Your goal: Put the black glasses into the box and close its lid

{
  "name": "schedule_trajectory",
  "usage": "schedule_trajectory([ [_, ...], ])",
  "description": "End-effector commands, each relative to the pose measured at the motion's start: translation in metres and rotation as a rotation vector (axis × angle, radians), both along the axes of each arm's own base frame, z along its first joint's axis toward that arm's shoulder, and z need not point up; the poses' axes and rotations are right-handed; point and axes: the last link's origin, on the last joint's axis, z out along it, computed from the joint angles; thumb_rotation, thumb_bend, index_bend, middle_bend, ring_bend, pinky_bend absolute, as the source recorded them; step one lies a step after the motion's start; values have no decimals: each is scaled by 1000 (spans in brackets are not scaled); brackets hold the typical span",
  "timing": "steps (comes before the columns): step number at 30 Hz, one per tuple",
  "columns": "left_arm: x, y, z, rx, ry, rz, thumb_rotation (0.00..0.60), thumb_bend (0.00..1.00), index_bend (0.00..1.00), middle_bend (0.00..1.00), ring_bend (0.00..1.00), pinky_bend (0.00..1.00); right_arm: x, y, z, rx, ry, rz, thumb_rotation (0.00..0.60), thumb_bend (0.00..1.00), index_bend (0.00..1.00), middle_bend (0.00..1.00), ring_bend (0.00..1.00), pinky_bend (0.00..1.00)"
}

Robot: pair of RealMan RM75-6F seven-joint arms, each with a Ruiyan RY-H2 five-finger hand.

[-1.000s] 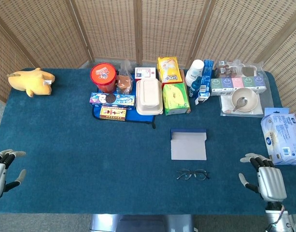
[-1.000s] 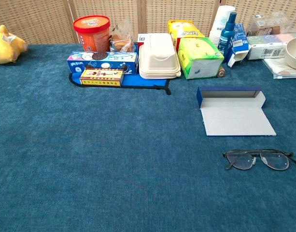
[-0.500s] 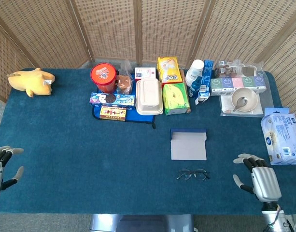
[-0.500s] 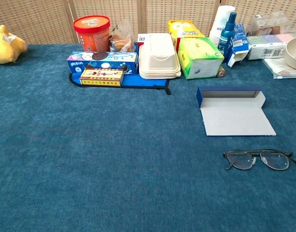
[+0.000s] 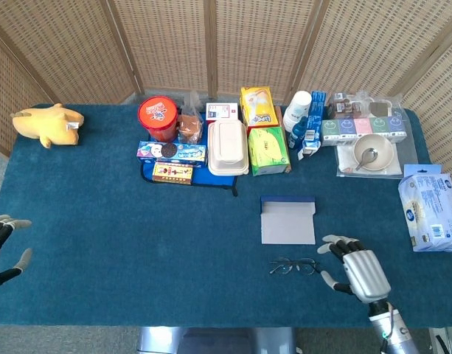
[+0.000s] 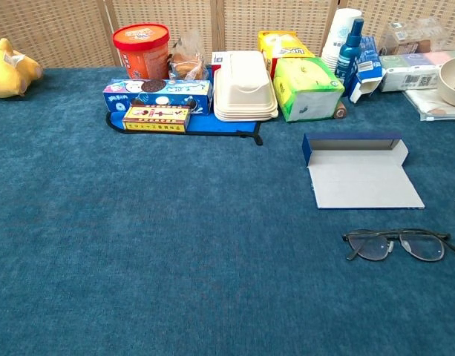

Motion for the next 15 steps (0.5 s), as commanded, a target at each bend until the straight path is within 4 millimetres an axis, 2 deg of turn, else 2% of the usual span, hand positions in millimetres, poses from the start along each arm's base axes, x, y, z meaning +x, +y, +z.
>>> schedule_trajectory([
  [1,0,0,-1,-7,0,4,600,304,313,356,221,281,9,-3,-11,35,9,21,579,297,375,270,243,314],
  [8,0,-1,-3,-20,5,12,599,304,313,355,221,278,15,-8,-34,86,55,41,577,297,371,256,213,301],
  [10,0,-1,-5,-27,7,14,600,304,313,355,222,278,14,-10,-45,105,86,49,578,296,366,247,205,299],
  [15,-1,0,-11,-50,10,20,600,304,313,356,221,278,14,-14,-55,103,97,40,572,294,361,238,197,295],
])
